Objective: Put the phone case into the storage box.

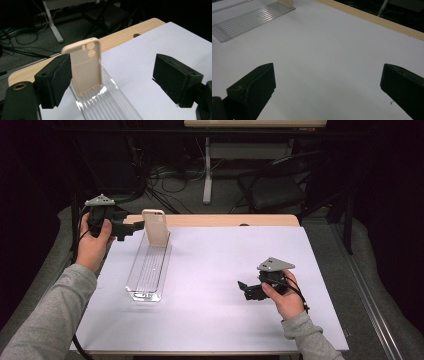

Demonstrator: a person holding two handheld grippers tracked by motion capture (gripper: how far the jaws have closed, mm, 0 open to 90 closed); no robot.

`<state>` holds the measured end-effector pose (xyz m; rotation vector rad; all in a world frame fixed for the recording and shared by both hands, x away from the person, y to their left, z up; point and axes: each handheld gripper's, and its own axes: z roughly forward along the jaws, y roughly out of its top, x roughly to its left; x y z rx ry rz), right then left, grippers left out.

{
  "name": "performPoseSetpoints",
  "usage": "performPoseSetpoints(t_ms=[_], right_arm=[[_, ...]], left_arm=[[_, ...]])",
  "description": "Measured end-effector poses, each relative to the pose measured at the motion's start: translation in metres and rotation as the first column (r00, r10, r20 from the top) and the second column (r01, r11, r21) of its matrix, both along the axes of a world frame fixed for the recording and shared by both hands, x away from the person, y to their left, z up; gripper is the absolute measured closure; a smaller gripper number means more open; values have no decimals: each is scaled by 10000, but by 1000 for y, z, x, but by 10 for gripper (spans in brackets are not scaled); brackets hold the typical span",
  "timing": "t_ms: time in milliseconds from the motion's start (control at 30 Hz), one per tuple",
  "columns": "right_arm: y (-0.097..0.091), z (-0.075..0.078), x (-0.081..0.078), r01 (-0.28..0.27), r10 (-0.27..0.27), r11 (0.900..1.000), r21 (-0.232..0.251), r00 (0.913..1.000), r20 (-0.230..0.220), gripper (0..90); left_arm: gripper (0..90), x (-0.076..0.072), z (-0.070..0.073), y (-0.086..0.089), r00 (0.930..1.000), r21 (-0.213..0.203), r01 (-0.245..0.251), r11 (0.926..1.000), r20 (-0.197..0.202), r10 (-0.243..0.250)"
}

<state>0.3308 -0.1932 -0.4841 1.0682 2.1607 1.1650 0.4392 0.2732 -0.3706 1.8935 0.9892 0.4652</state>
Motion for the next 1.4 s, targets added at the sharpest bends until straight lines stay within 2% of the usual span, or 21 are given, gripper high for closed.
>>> performPoseSetpoints(t_ms=[200, 400, 633, 900, 1133, 1400], right_arm=[[-3, 4, -3, 98, -98, 9999, 79, 9999, 41, 0], [-7, 9, -7, 189, -190, 9998, 93, 9996, 186, 0], [-12, 11, -12, 246, -250, 9995, 205, 9995, 194, 0], [-19, 13, -22, 367, -379, 9985, 407, 9988, 302, 0], [-28, 14, -32, 534, -556, 9969, 573, 9978, 374, 0], [-36, 10, -41, 704, -726, 9958, 580, 9967, 372, 0]], left_arm=[[159, -13, -1, -6, 9996, -140, 246, 9996, 126, -244], [160, -26, -3, -11, 9986, 56, 464, 9989, 264, -465], [160, -43, -8, -16, 9969, -264, 762, 9967, 212, -757], [160, -67, -13, -23, 9926, -148, 1148, 9933, 420, -1141], [160, -89, -19, -28, 9886, -565, 1465, 9876, 443, -1441], [160, -106, -31, -36, 9859, -429, 1606, 9861, 544, -1582]])
